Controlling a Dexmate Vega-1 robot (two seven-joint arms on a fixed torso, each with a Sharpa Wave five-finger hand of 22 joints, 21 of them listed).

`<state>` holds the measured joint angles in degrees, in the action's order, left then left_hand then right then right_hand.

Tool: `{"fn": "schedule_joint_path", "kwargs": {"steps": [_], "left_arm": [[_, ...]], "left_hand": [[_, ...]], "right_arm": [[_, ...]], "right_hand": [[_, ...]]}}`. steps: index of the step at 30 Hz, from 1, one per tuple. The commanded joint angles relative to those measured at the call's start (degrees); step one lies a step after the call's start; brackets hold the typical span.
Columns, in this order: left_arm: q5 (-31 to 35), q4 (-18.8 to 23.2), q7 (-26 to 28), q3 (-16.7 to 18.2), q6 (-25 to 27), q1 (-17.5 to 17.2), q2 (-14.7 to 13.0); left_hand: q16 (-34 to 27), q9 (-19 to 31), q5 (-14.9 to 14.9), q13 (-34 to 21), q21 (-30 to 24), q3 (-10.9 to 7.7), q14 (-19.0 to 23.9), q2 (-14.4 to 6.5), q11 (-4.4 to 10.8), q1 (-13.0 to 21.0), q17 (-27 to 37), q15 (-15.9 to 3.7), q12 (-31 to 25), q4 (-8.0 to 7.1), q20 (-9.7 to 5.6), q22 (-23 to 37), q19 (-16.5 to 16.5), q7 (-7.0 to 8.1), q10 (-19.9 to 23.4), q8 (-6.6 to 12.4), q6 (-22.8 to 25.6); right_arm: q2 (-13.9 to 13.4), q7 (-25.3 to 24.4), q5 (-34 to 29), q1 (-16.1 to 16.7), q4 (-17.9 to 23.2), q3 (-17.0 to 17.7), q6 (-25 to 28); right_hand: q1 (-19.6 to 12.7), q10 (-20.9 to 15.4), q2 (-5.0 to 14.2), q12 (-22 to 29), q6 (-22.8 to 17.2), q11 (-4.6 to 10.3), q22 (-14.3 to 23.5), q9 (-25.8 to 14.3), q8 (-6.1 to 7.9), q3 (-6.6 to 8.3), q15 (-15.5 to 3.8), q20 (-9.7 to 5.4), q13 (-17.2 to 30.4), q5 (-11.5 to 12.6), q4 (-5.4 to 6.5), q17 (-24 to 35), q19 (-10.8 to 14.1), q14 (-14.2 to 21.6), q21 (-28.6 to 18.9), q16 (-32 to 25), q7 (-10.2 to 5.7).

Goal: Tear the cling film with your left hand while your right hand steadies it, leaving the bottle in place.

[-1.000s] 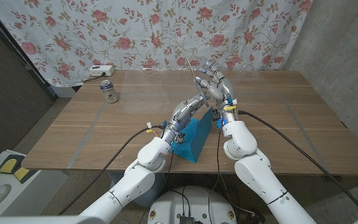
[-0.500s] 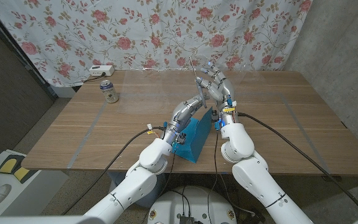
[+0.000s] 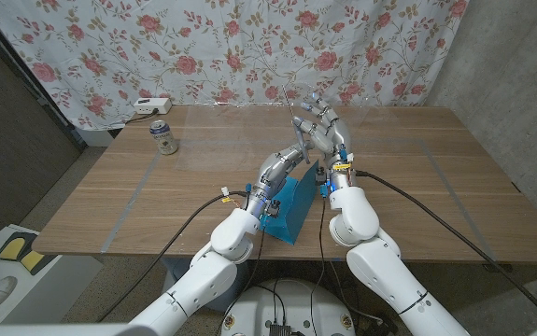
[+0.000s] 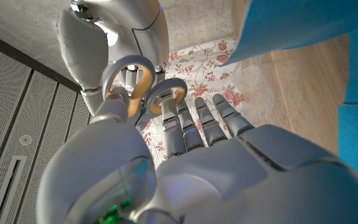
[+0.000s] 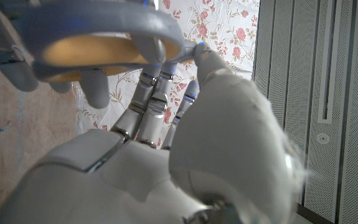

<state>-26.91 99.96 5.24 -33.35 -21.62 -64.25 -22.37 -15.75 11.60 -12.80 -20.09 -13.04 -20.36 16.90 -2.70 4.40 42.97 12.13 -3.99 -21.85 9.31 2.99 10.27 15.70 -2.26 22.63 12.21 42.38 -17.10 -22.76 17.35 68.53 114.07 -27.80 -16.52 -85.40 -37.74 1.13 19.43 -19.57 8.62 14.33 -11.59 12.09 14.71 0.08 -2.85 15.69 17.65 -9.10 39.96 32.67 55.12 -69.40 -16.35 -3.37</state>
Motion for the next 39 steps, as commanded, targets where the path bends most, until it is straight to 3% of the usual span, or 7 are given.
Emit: {"fn": "schedule_joint_path", "kwargs": {"steps": [1, 11, 15, 24, 31, 39], "left_arm": [[0.53, 0.31, 0.6, -0.29, 0.65, 0.01, 0.09], [0.14, 0.24, -0.37, -0.75, 0.47, 0.09, 0.06], [0.17, 0.11, -0.52, -0.86, 0.23, 0.04, 0.13], [-0.25, -0.47, -1.69, -1.29, -0.18, 0.49, 0.38], [-0.44, -0.53, -1.49, -1.25, -0.52, 0.24, 0.72], [-0.11, -0.18, -0.93, -1.14, -0.67, -0.21, 0.7]], "left_hand": [[-0.32, 0.31, -0.23, -0.34, -0.14, 0.1, 0.79, 0.14, 0.28, 0.66, 0.08, -0.05, -0.13, -0.02, 0.0, 0.18, 0.46, -0.04, 0.2, -0.17, -0.05], [-0.47, 0.28, -0.32, -0.56, -0.01, 0.27, 1.19, 0.11, 0.79, 1.07, 0.13, -0.18, -0.09, -0.05, -0.05, 0.2, 0.72, 0.18, 0.79, 0.48, 1.66], [-0.77, 0.01, -0.38, -0.63, 0.04, 0.25, 2.35, -0.05, 1.31, 1.53, 0.0, -0.76, -0.52, -0.08, -0.25, 0.22, 1.12, 0.32, 2.66, 1.35, 4.93], [-0.25, -0.48, -0.46, -0.67, 0.46, 0.0, 1.16, -0.99, 1.59, 1.96, 0.11, -0.49, 0.61, -0.31, -0.38, 0.23, 0.57, 1.39, 0.9, -0.68, 1.29], [-0.06, -0.59, -0.45, -0.67, 0.52, 0.11, 1.1, -0.6, 1.36, 2.01, -0.03, -0.55, 0.69, -0.19, -0.39, 0.23, 0.58, 1.76, 1.13, -1.01, 0.54], [-0.29, -0.67, -0.51, -0.59, 0.53, 0.05, 1.79, -0.9, 2.22, 2.62, 0.02, -1.22, 0.51, -0.1, -0.74, 0.24, 0.87, 1.96, 2.83, -1.04, 0.25]], "right_arm": [[-1.11, -0.33, -0.22, -0.66, -0.07, -1.31, -0.13], [-0.9, -1.48, 0.05, -0.58, -0.23, -1.11, -1.32], [-0.85, -1.91, 0.21, -0.35, 0.01, -0.88, -1.83], [-0.18, -2.21, 1.31, 0.5, 0.12, -0.96, -2.24], [-0.05, -2.03, 1.7, 1.04, 0.21, -1.1, -2.22], [0.11, -2.44, 1.04, 1.35, 0.31, -1.29, -2.53]], "right_hand": [[-0.62, -0.37, -0.15, -0.26, -0.45, 0.05, 0.04, -0.1, 0.08, 0.49, -13.68, -7.32, 0.14, 0.39, 0.19, 0.15, 0.01, 8.36, -0.49, -0.3, 0.06], [-0.57, -0.55, -0.13, -0.21, -0.67, 0.14, -0.17, -0.11, 0.09, 0.56, -13.68, -7.28, 0.12, 0.42, 0.22, 0.19, -0.09, 8.43, -0.82, -0.21, -0.1], [-0.56, -0.55, -0.15, -0.22, -0.72, 0.17, -0.25, -0.11, 0.08, 0.58, -13.68, -7.27, 0.12, 0.43, 0.22, 0.2, -0.15, 8.46, -0.93, -0.18, -0.1], [-0.51, -0.59, -0.18, -0.22, -0.81, 0.34, -0.46, -0.11, 0.04, 0.64, -13.69, -7.23, 0.1, 0.45, 0.22, 0.24, -0.28, 8.54, -1.21, -0.1, -0.1], [-0.47, -0.63, -0.22, -0.22, -0.86, 0.45, -0.65, -0.12, 0.0, 0.69, -13.69, -7.16, 0.08, 0.47, 0.23, 0.26, -0.42, 8.59, -1.43, -0.02, -0.15], [-0.41, -0.75, -0.25, -0.19, -0.99, 0.4, -0.86, -0.13, -0.01, 0.74, -13.68, -7.09, 0.06, 0.49, 0.23, 0.29, -0.57, 8.65, -1.65, 0.06, -0.15]]}}
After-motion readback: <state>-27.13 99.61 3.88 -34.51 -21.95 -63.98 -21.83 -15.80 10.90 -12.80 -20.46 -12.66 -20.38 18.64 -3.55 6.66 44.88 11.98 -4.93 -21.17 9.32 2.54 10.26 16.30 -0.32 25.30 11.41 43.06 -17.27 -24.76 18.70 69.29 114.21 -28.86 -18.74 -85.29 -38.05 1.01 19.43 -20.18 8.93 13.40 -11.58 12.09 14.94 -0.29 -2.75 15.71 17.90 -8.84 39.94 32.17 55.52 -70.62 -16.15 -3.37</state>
